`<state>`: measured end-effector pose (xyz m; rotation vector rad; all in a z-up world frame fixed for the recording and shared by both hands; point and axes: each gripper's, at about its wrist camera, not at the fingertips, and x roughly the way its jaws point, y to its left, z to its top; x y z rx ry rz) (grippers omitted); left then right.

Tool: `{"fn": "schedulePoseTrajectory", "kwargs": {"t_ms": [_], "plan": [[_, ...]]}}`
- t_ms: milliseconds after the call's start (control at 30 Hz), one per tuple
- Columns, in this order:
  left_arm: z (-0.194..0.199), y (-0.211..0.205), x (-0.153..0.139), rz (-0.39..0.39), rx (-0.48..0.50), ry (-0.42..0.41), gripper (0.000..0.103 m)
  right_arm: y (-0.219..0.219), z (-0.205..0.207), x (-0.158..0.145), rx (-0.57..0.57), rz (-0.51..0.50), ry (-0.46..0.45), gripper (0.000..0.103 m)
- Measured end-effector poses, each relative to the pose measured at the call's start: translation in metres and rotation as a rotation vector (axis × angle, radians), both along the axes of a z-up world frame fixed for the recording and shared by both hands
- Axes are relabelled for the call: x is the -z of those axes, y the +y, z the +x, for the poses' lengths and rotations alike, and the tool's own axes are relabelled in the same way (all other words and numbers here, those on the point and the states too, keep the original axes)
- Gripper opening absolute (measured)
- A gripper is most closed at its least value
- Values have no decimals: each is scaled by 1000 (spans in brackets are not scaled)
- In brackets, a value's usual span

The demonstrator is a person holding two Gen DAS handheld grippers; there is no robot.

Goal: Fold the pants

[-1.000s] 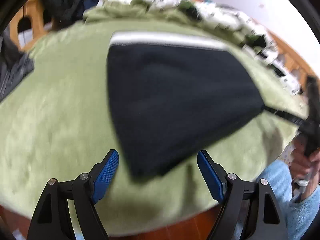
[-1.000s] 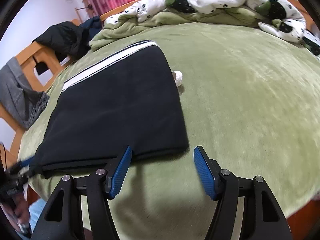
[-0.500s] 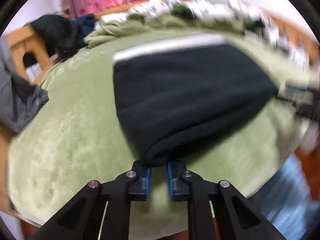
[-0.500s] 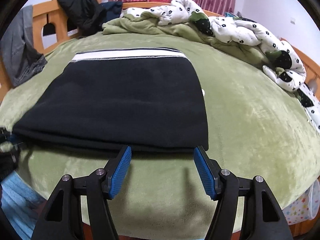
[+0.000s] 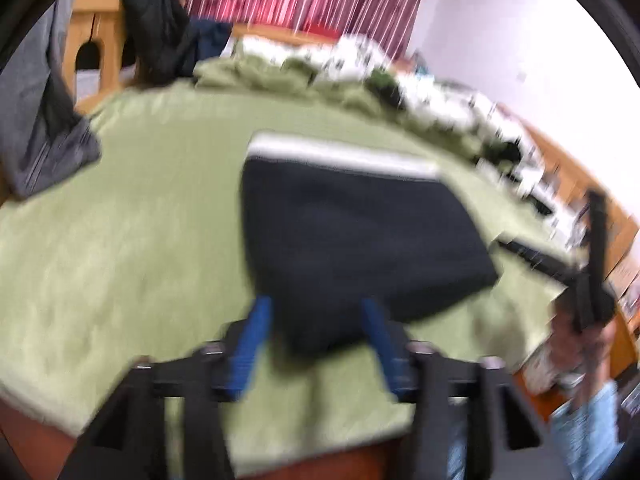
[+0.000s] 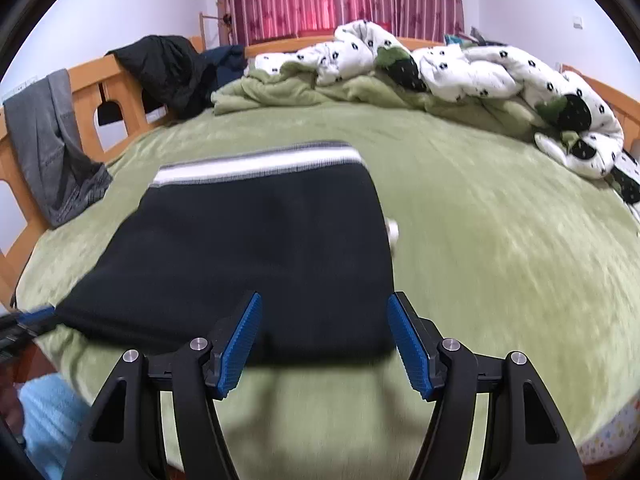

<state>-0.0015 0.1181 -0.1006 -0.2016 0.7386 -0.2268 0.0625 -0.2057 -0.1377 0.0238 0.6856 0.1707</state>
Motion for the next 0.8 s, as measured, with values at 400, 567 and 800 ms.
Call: {"fn": "schedulePoseTrajectory", "kwargs": {"t_ms": [400,567,800], "plan": [[60,-55,58,161,-30,84,62,9,38,41,-69,-13,46,67],[54,-52,54,117,-61,112,62,6,30,41,-45,13,68,67],[50,-58,52,176,-79,121,63,5,11,44,-25,10,108,68]]}}
